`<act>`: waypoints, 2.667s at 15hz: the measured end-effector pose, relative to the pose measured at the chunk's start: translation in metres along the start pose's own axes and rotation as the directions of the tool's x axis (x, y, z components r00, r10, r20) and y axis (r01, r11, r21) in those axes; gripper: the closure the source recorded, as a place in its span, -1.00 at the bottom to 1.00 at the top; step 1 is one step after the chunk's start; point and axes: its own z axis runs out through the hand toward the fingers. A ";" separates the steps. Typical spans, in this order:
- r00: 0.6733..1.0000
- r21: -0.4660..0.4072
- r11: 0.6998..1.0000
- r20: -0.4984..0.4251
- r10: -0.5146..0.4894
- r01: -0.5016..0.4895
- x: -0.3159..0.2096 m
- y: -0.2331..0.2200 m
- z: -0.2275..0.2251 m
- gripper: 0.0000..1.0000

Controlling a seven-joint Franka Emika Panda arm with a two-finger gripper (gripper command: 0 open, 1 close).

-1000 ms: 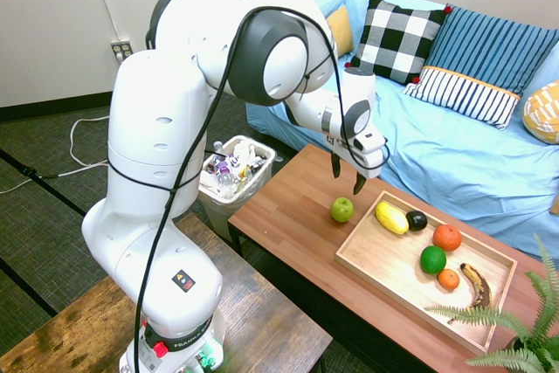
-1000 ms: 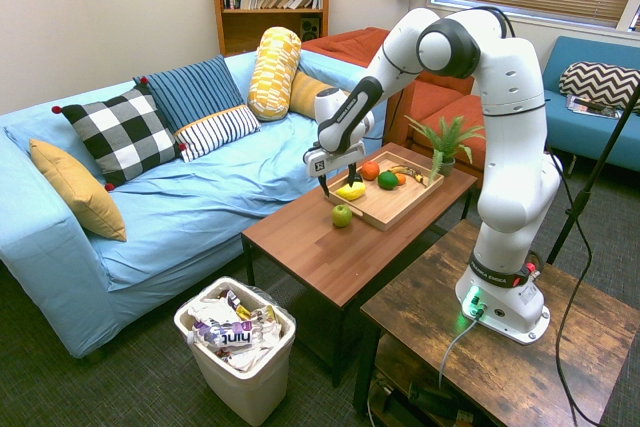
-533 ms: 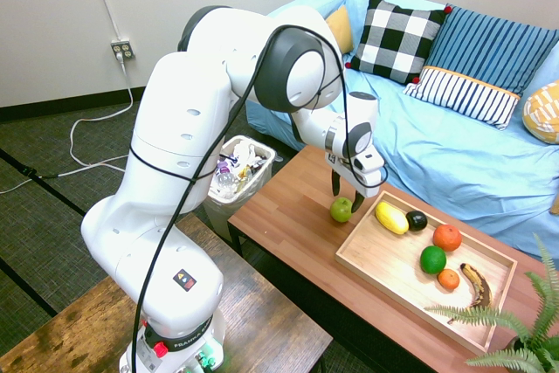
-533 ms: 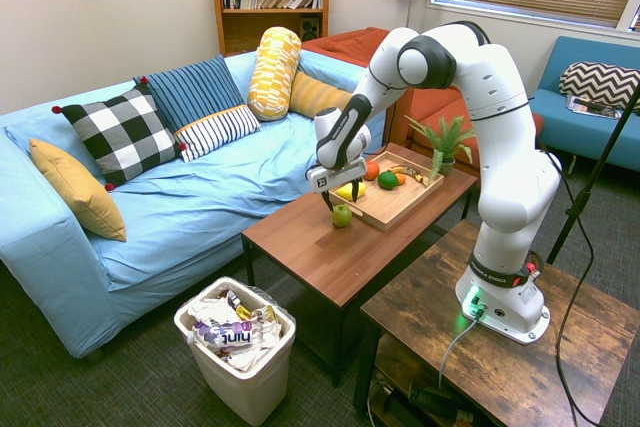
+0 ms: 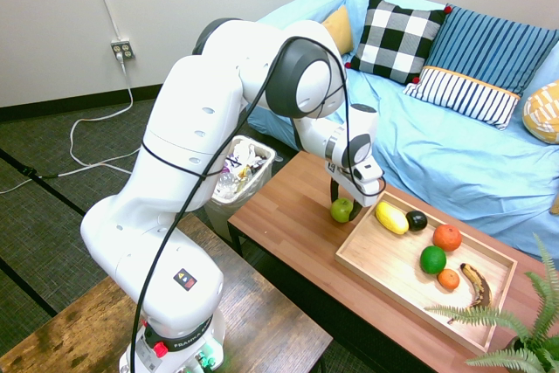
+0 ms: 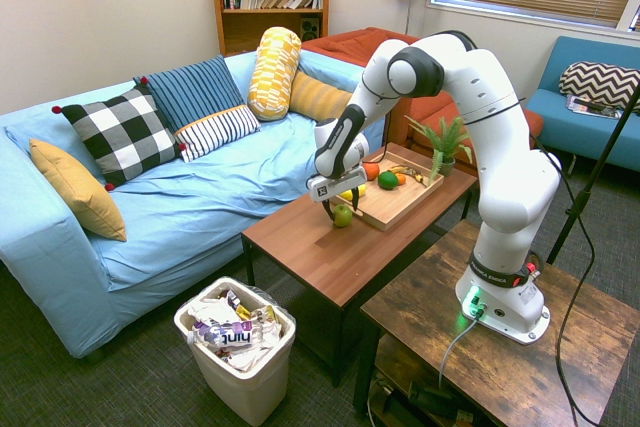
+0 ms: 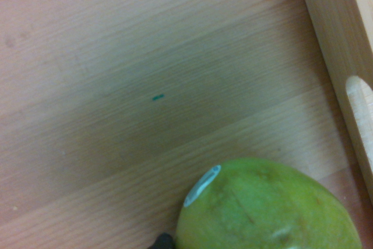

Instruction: Put the apple in the tray

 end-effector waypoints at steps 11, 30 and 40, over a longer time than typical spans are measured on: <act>0.999 0.022 1.000 0.047 0.000 -0.001 0.003 -0.004 0.000 1.00; 0.976 0.040 0.976 0.045 0.213 -0.215 0.164 0.148 0.002 1.00; 0.966 0.033 0.967 0.058 0.252 -0.254 0.169 0.140 0.033 -1.00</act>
